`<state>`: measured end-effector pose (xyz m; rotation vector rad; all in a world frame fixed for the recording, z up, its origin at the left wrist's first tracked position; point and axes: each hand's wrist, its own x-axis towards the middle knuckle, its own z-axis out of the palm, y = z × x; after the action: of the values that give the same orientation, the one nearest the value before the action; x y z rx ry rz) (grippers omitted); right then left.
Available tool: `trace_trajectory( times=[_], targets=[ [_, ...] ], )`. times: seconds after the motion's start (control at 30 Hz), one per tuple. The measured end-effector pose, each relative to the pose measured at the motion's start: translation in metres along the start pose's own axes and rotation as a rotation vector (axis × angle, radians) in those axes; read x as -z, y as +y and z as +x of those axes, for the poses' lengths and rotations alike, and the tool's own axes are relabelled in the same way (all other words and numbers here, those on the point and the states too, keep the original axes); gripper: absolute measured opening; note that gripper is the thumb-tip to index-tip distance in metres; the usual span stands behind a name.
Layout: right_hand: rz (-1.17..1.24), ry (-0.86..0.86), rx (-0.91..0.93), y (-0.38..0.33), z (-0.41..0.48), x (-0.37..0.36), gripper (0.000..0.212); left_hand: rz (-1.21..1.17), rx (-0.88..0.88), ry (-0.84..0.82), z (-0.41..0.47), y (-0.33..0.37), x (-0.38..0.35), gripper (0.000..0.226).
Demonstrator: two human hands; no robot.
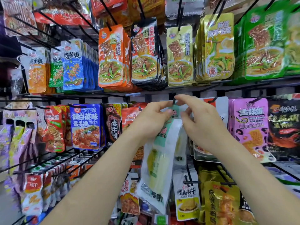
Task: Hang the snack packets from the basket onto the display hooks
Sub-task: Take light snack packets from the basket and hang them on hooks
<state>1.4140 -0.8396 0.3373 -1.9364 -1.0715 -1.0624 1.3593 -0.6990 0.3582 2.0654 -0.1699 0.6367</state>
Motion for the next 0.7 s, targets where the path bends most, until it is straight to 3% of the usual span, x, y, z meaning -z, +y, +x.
trace_trajectory(
  times=[0.17,0.53,0.7],
  targets=[
    [0.506,-0.204,-0.359,0.013,0.005,-0.012,0.055,-0.009,0.04,0.007,0.003,-0.004,-0.005,0.034],
    [0.705,-0.182,-0.473,0.017,0.013,-0.02,0.075,0.099,0.113,-0.052,0.016,-0.017,-0.01,0.061],
    [0.888,-0.137,-0.641,0.021,0.012,-0.02,0.057,-0.024,0.141,-0.076,0.021,-0.004,-0.02,0.053]
  ],
)
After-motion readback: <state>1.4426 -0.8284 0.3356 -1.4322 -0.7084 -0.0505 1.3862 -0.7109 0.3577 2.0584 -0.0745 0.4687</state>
